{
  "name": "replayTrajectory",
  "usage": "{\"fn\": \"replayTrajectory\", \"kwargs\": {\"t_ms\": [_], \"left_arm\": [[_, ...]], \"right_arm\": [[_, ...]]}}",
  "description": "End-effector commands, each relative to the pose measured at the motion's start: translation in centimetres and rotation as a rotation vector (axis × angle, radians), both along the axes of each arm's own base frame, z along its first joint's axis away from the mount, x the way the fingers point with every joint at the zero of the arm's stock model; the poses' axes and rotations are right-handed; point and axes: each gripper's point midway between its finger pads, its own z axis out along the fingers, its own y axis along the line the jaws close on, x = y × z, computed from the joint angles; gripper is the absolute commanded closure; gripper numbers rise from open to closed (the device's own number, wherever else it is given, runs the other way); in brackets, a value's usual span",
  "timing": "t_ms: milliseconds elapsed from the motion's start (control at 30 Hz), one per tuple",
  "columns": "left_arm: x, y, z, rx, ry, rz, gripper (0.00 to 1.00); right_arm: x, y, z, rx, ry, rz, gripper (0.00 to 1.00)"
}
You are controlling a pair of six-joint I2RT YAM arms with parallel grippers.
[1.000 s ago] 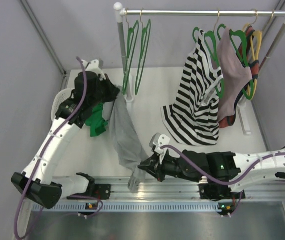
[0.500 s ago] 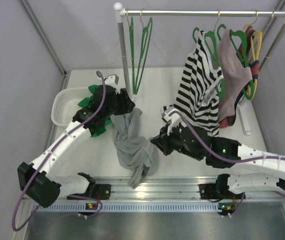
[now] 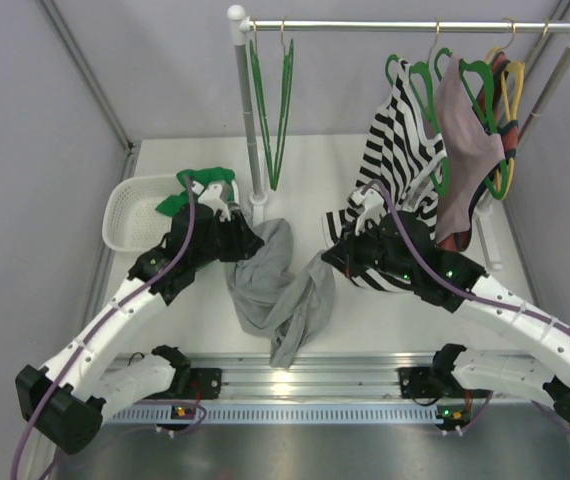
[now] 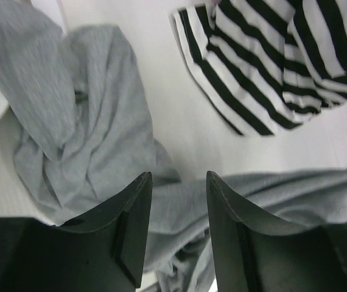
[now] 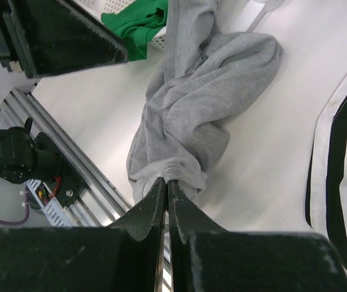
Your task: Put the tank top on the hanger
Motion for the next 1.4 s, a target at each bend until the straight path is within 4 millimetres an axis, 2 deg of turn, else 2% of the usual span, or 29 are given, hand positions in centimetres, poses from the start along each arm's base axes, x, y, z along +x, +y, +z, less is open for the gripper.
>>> {"fn": "replayTrajectory", "kwargs": {"t_ms": [0, 33, 100, 133, 200, 267, 333, 567, 733, 833, 1100, 1367], "left_arm": [[-4.0, -1.3, -1.6, -0.092, 0.075, -0.114, 0.55], [-5.5, -1.3, -2.6, -0.092, 0.089, -0.135, 0.55], [-7.0, -1.8, -3.3, -0.115, 0.106, -0.168, 0.55], [-7.8, -1.8, -4.3, -0.119, 0.123, -0.183, 0.55], [-9.2, -2.8, -4.9, -0.149, 0.147, -0.22, 0.55], [-10.8, -3.5, -6.4, -0.148, 0.176, -0.245, 0.55], [-11.3, -3.6, -7.6, -0.13, 0.179, -0.232, 0.55], [-14.1, -6.1, -9.3, -0.138, 0.199, -0.339, 0.55], [-16.2, -7.9, -11.5, -0.088, 0.235, -0.416, 0.55], [-16.2, -8.2, -12.6, -0.051, 0.235, -0.401, 0.55], [-15.4, -8.0, -14.1, -0.009, 0.214, -0.375, 0.54], [-16.0, -8.3, -15.9, -0.022, 0.226, -0.406, 0.54]], "right_arm": [[-0.1, 1.1, 1.6, 0.08, -0.017, 0.058, 1.0], [-0.1, 1.1, 1.7, 0.087, -0.019, 0.061, 1.0], [0.1, 1.1, 1.4, 0.087, -0.014, 0.056, 1.0], [0.1, 1.1, 1.2, 0.086, -0.01, 0.059, 1.0], [0.3, 1.2, 1.0, 0.086, -0.003, 0.057, 1.0], [0.4, 1.3, 0.9, 0.09, -0.001, 0.059, 1.0], [0.3, 1.4, 0.8, 0.093, 0.006, 0.06, 1.0], [0.4, 1.5, 0.8, 0.102, 0.011, 0.059, 1.0], [0.3, 1.4, 0.9, 0.105, 0.01, 0.057, 1.0], [0.2, 1.3, 0.9, 0.105, 0.012, 0.057, 1.0], [0.0, 1.0, 1.0, 0.106, 0.011, 0.054, 1.0], [-0.2, 0.9, 1.0, 0.111, 0.01, 0.059, 1.0]]}}
